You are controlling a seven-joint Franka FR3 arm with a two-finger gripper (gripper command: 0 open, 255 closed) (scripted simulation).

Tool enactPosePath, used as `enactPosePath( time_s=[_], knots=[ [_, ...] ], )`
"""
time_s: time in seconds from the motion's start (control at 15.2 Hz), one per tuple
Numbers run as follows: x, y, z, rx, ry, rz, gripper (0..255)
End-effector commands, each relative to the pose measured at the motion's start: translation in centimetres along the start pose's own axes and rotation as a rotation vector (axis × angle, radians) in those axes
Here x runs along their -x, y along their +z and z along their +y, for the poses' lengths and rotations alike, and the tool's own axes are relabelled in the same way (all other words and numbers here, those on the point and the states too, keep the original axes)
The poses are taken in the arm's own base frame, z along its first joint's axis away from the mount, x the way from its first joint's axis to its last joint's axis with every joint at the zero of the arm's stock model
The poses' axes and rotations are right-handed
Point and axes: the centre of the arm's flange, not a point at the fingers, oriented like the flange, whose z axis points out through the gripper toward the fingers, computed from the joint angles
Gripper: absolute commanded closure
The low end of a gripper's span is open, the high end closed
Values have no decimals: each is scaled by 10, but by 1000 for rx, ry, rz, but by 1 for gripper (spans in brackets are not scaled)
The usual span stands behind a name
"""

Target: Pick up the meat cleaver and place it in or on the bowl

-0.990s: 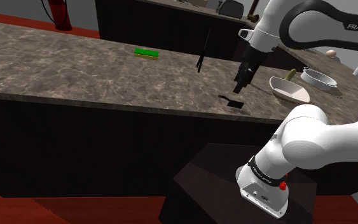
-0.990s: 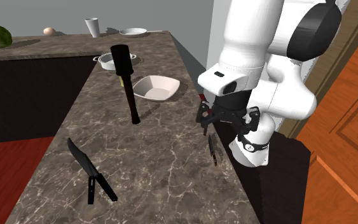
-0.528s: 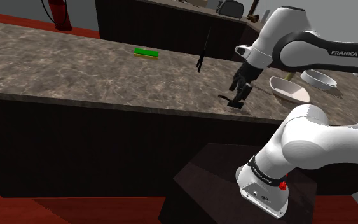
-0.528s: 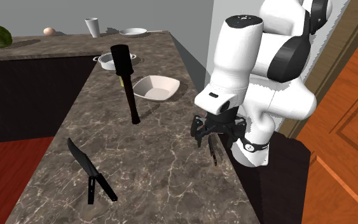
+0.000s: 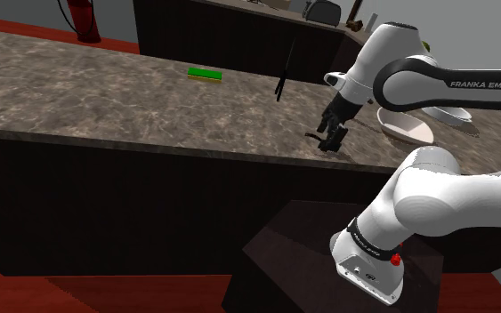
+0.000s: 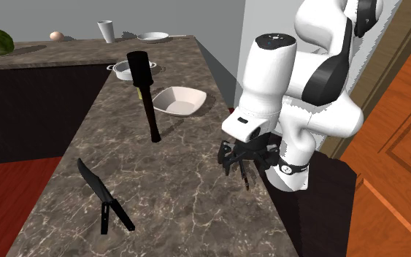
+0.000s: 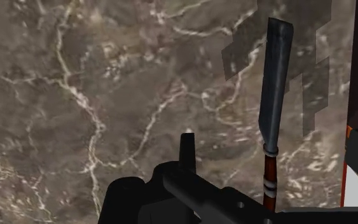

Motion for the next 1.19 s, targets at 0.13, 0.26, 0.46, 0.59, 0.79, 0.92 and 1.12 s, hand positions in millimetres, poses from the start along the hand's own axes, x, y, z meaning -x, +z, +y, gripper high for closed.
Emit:
enactPosePath(
  time_s=[0.13, 0.26, 0.46, 0.59, 0.79, 0.92, 1.12],
  knots=[
    [0, 0, 0, 0, 0, 0, 0],
    [0, 0, 0, 0, 0, 0, 255],
    [0, 0, 0, 0, 0, 0, 255],
    [0, 0, 0, 0, 0, 0, 255],
    [0, 0, 0, 0, 0, 0, 255],
    [-1, -10, 0, 0, 0, 0, 255],
    [-2, -26, 1, 0, 0, 0, 255]
  ],
)
